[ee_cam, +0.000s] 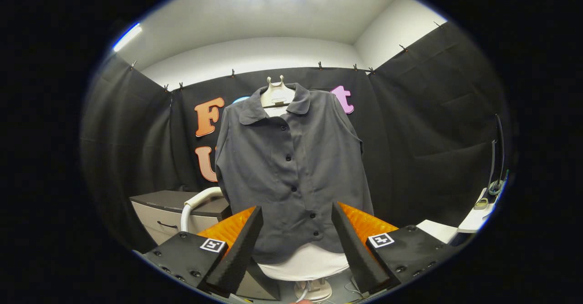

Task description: Iron the clothes twice with a garment steamer, once on the left side and once on the right side.

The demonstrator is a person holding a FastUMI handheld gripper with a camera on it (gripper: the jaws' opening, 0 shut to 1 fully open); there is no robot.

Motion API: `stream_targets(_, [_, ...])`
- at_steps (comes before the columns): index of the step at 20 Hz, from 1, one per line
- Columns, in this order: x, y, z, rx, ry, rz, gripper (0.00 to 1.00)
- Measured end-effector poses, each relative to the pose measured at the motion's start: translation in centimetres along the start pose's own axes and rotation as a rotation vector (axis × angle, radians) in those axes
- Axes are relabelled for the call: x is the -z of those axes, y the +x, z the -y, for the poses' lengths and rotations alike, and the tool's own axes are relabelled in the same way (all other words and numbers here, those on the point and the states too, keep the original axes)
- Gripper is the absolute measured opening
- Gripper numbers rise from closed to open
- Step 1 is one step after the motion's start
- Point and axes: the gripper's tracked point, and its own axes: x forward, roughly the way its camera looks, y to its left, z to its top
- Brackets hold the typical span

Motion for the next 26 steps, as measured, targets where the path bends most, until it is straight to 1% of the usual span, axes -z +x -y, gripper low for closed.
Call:
stream_targets(9, [-0.2,0.0,0.0,-0.004,-0.004,0.001,0.98])
stream_targets(12, [-1.0,0.1,0.8,0.011,-0.024,0.021,0.98])
stream_targets(15, [-1.7,0.5,0.6,0.007,-0.007,0.028,0.98])
stream_targets(21, [-2.9,1.8,-3.1,-0.072,-0.006,0.032,0.98])
stream_targets(26, [-4.4,4.3,-9.8,-0.187,0.035,0.03,0.98])
